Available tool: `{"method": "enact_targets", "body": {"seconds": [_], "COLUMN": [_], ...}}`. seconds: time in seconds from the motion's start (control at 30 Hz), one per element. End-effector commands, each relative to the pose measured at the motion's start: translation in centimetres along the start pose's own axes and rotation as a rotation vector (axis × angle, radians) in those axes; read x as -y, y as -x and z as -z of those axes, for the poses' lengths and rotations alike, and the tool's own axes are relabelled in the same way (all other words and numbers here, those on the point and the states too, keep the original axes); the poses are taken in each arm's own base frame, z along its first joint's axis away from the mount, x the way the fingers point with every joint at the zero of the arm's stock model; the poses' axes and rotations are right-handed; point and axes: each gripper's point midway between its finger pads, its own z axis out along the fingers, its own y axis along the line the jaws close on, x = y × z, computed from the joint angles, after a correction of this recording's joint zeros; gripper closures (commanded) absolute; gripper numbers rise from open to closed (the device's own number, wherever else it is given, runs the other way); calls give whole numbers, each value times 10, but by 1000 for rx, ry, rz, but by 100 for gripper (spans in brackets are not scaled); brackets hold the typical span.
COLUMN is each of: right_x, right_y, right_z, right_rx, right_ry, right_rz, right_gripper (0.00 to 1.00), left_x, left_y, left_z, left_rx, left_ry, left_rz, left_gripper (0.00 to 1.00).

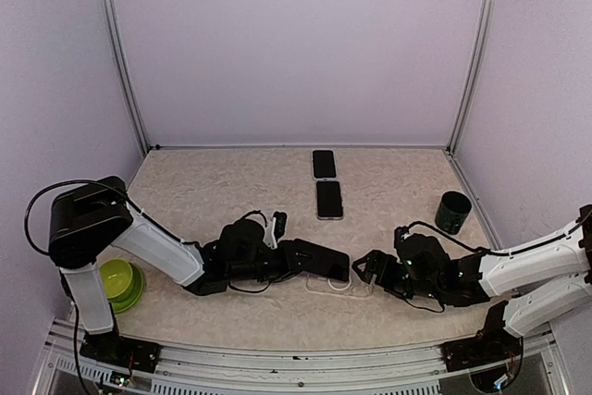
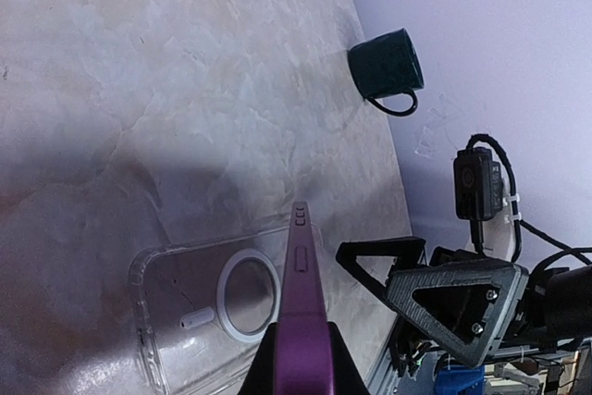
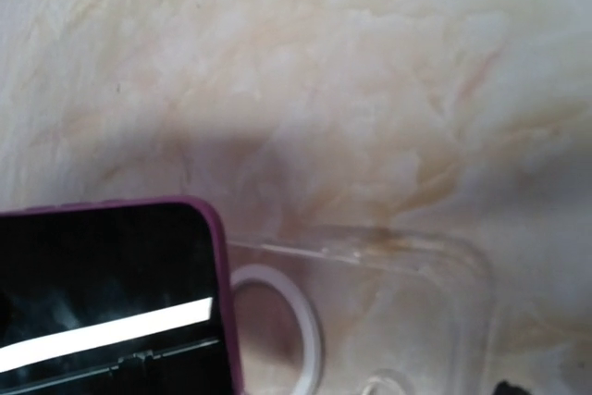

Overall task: Put the phone into the phone case
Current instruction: Move the phone case to the center of the board.

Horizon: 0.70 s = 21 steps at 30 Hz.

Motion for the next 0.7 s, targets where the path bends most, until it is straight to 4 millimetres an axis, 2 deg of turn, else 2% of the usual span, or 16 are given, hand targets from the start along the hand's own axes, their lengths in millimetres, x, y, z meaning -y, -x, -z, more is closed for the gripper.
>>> {"method": "enact_targets", "body": {"seconds": [0.0,0.67], "right_x": [3,-2], "right_y": [-1,-10], "right_z": [-2,-18], "right_rx": [-4,-53], "right_ry": [2,2], "right_rz": [-18,-4], "right_gripper": [9,9], "left_x": [19,6], "left_y": [7,0], "left_z": [-9,-24], "left_rx": [18,-4], "left_ry": [-63,-42], "left_rz": [0,60], "left_gripper": [100,100]}}
